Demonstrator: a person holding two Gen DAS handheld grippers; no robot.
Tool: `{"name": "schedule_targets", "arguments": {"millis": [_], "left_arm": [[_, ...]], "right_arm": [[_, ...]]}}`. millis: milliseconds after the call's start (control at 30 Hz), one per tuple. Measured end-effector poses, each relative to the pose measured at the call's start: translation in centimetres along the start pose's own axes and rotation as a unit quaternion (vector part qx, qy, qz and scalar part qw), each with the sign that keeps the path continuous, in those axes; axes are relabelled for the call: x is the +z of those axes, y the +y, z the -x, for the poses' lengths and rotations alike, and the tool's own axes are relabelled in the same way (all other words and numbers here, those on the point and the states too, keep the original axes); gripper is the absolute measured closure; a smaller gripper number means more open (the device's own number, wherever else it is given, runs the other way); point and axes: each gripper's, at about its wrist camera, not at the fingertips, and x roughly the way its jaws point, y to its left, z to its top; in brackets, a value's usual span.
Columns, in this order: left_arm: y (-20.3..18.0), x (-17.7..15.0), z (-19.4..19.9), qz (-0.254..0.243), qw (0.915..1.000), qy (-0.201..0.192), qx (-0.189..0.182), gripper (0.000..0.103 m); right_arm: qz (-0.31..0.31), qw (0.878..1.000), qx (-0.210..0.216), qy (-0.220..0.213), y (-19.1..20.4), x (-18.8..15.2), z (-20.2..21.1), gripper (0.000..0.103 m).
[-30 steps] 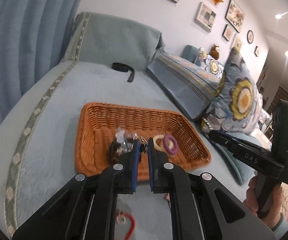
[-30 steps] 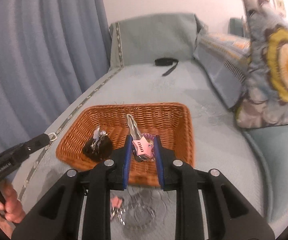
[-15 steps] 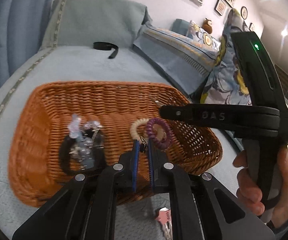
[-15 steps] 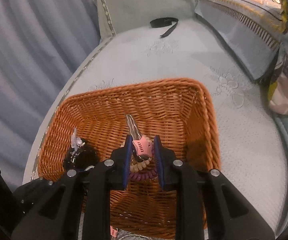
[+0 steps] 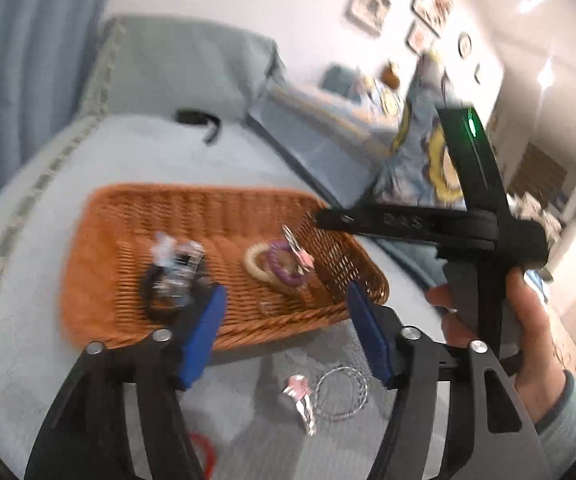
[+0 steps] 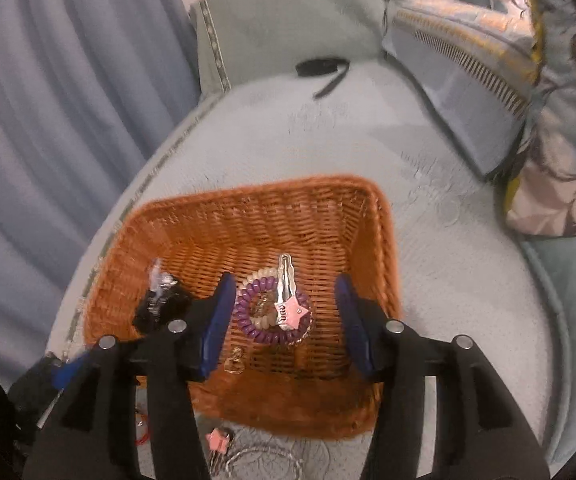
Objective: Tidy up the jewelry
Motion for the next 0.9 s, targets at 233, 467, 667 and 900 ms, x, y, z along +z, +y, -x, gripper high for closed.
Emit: {"name": "schedule_targets", "arguments": {"millis": [233,467,667,900], "left_arm": [[0.8,-1.1,8.5,0.023,0.9969,-0.068,0.033,0.044],[1.8,-3.9,13.0,0.076,0.9921,-0.088,0.047,0.046],[4.2,-7.0,11.6,0.103,0.991,-0.059,0.062,0.05],[6.2,-8.6,6.7,0.118,0.9883,0.023,0.094,0.062]], "right_arm": [[0.043,0.998,0.008,-0.055,2.1,-3.5,6.1,0.055],[0.059,0.995,0.007,-0.085,3.7,-9.5,9.8,0.055],[-0.008,0.997,0.029,-0.072,0.7,-14.1,8.5,0.055],[-0.048,0.999,-0.01,-0.002,-1.8,-15.5,3.7,0.062]]}}
